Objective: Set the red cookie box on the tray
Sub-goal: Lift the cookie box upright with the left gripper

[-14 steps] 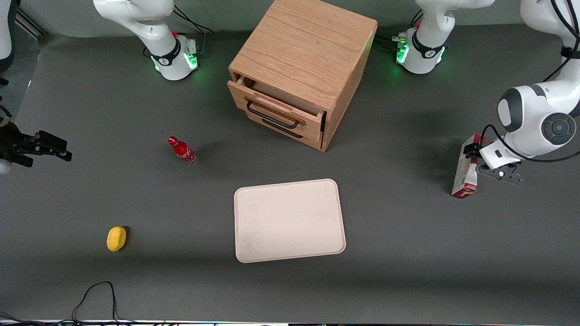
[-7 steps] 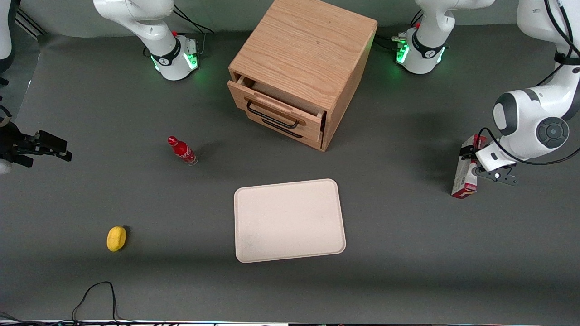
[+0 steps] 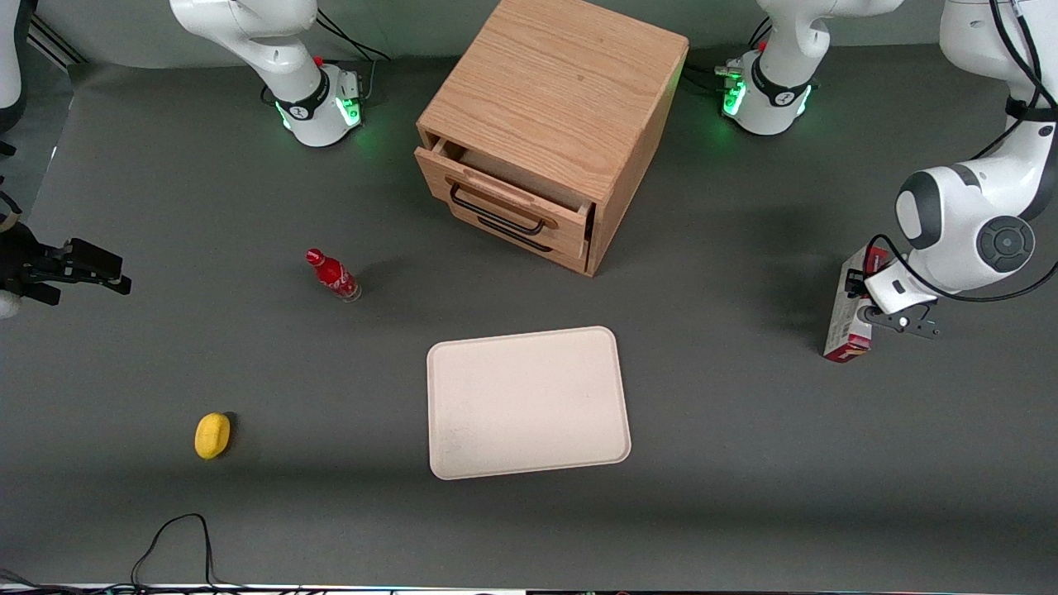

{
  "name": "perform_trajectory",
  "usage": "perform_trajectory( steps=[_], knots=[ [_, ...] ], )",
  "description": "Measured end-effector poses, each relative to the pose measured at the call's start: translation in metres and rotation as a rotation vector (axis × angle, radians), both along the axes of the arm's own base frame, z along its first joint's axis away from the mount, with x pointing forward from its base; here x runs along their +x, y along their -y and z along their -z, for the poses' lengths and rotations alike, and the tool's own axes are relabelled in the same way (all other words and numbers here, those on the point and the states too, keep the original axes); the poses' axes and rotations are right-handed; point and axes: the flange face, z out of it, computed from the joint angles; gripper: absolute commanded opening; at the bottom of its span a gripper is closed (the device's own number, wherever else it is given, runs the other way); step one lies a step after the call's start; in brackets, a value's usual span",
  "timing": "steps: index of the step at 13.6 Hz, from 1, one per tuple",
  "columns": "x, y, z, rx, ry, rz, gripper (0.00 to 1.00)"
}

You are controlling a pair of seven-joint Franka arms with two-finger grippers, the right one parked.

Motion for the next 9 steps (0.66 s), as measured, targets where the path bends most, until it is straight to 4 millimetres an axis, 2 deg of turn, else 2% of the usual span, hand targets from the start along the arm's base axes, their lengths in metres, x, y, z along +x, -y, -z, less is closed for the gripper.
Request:
perform_trajectory(
  steps=[4, 5, 6, 7, 8, 9],
  knots=[
    [0.001, 0.000, -0.002, -0.001, 0.001, 0.001, 0.00],
    [0.002, 0.000, -0.009, -0.004, 0.003, 0.000, 0.00],
    [0.005, 0.001, -0.024, -0.013, -0.005, -0.002, 0.00],
    [0.010, 0.002, -0.053, -0.026, -0.022, -0.004, 0.00],
    [0.018, 0.002, -0.094, -0.040, -0.046, -0.005, 0.00],
    [0.025, 0.002, -0.143, -0.052, -0.064, -0.006, 0.00]
  ],
)
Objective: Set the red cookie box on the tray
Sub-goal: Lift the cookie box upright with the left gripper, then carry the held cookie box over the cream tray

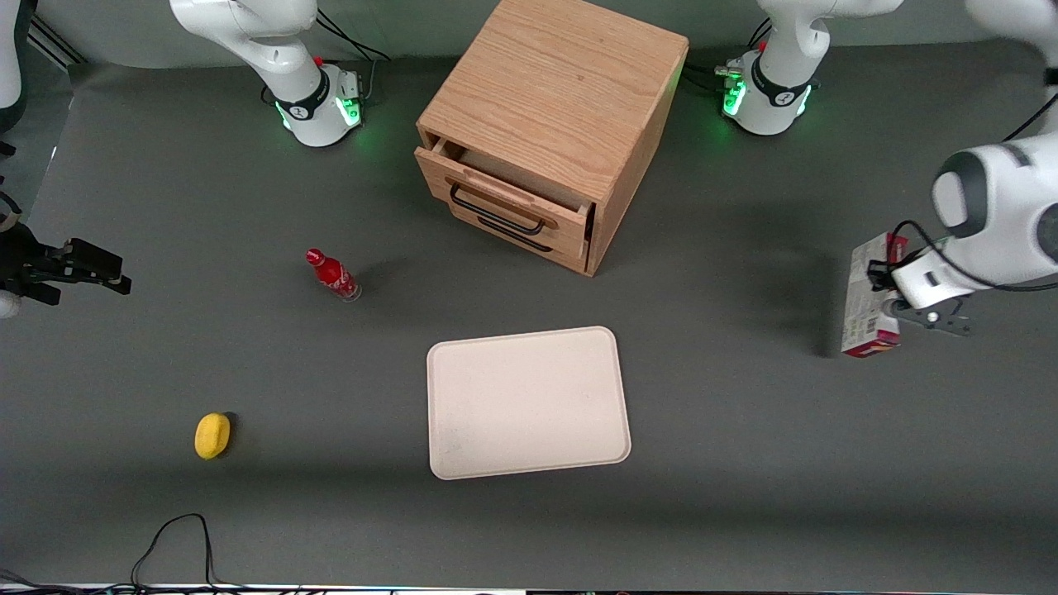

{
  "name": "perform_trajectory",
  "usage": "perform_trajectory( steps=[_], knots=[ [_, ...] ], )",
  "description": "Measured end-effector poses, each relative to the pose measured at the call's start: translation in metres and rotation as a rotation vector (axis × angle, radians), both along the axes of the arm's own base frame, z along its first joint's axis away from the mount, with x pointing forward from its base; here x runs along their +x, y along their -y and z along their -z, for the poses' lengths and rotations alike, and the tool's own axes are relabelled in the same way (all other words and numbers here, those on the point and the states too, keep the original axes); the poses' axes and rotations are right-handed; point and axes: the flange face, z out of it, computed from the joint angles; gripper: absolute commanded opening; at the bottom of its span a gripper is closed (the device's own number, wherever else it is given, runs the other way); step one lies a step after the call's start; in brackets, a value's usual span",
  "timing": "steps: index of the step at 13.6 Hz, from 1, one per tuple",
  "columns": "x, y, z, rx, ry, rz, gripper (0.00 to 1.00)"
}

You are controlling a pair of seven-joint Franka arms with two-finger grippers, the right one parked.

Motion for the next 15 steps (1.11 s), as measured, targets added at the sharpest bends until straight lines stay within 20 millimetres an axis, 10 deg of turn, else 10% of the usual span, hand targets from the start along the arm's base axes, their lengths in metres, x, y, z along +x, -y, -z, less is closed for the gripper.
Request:
perform_trajectory(
  steps=[3, 6, 9, 15],
  knots=[
    [0.011, 0.004, -0.153, -0.003, 0.007, 0.002, 0.00],
    [0.006, 0.027, -0.228, 0.022, 0.019, -0.009, 0.00],
    [0.017, 0.082, -0.225, 0.051, 0.012, -0.061, 0.00],
    [0.078, 0.329, -0.142, 0.055, 0.031, -0.259, 0.00]
  ],
)
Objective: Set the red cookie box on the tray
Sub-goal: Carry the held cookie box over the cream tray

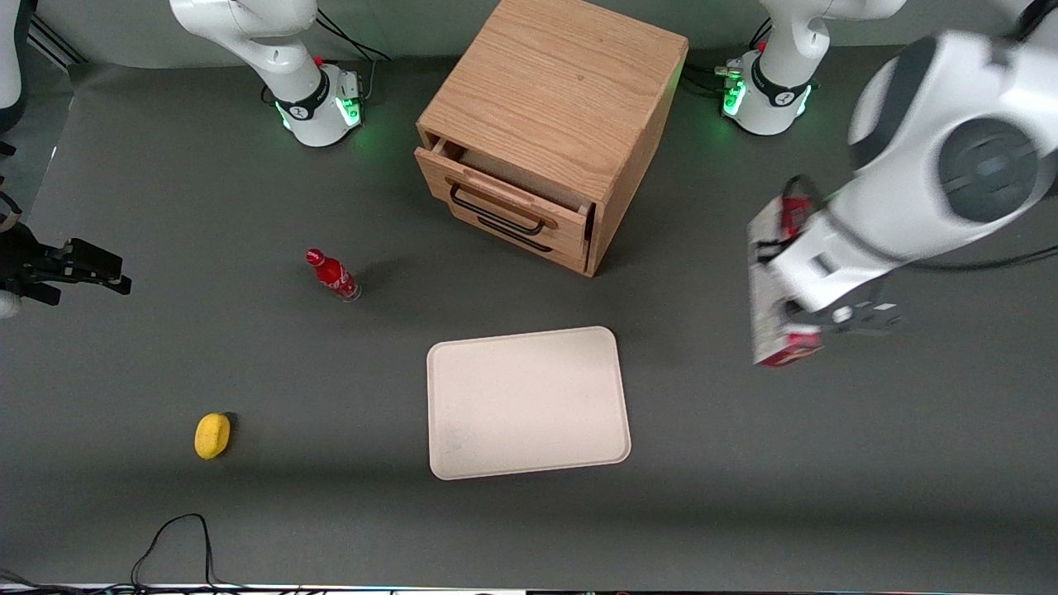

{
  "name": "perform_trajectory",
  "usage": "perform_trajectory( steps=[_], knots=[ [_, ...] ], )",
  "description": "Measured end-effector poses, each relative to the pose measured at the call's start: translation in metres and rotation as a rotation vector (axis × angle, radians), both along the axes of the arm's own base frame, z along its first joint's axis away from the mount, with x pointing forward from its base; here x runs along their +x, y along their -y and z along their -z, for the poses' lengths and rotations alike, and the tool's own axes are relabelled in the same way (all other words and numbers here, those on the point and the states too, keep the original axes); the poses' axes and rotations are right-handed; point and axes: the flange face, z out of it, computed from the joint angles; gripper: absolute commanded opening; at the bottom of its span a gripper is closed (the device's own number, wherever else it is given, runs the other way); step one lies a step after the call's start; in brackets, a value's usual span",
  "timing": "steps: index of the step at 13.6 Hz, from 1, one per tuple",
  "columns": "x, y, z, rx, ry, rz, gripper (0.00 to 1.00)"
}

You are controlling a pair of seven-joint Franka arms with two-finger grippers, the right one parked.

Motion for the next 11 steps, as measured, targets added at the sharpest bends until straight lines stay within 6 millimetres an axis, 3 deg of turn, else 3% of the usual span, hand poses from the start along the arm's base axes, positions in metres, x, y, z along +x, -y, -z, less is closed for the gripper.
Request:
perform_trajectory(
  steps=[3, 6, 8, 11],
  knots=[
    [0.040, 0.072, 0.089, -0.077, 0.060, -0.107, 0.00],
    [0.050, 0.117, 0.173, -0.093, 0.076, -0.222, 0.00],
    [0.049, 0.130, 0.208, -0.089, 0.066, -0.243, 0.00],
    [0.039, 0.150, 0.235, -0.049, 0.072, -0.213, 0.00]
  ],
)
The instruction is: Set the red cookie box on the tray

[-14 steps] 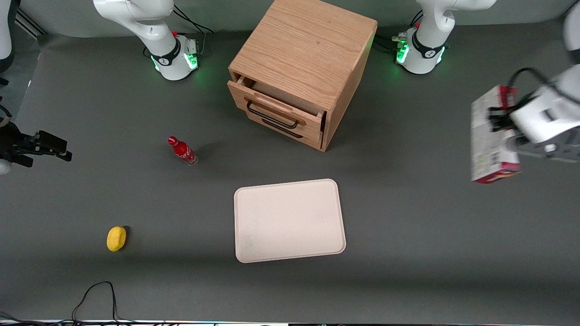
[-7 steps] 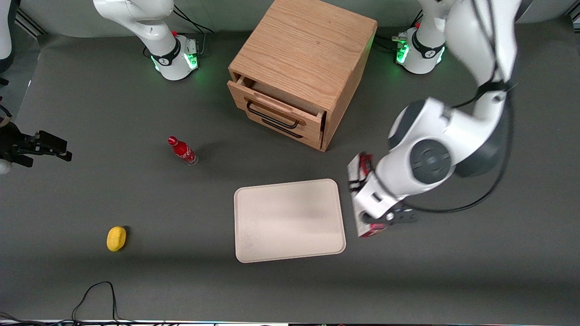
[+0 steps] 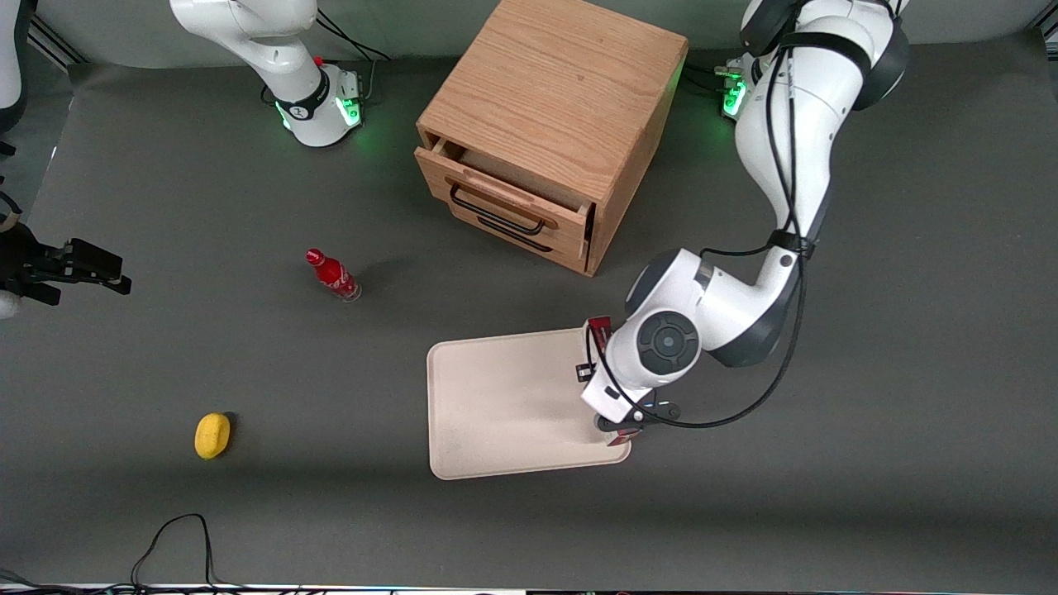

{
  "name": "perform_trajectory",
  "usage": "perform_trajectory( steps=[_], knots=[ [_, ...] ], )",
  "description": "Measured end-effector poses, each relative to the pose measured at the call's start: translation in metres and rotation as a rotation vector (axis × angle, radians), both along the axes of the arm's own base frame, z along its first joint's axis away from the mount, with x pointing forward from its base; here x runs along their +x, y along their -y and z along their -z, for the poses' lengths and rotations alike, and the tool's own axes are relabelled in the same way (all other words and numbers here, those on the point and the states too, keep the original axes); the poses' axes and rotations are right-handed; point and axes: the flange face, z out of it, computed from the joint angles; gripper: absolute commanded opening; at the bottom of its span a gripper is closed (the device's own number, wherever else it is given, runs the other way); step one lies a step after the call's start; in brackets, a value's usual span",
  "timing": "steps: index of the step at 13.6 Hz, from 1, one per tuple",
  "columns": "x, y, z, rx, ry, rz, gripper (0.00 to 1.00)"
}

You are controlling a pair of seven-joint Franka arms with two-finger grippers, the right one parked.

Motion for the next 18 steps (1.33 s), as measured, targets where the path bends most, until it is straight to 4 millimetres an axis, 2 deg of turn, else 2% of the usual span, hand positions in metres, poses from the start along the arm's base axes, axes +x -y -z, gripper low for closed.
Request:
perform_trajectory(
  steps=[3, 7, 9, 15, 17, 18],
  knots=[
    [-0.005, 0.012, 0.019, 0.017, 0.025, 0.024, 0.00],
    [-0.005, 0.011, 0.028, 0.023, 0.023, 0.024, 0.00],
    [-0.005, 0.011, 0.028, 0.023, 0.023, 0.024, 0.99],
    [-0.004, 0.011, 0.023, 0.026, 0.031, 0.026, 1.00],
    [-0.005, 0.008, 0.005, 0.034, 0.033, 0.028, 1.00],
    [-0.007, 0.004, -0.017, 0.043, 0.036, 0.031, 1.00]
  ],
)
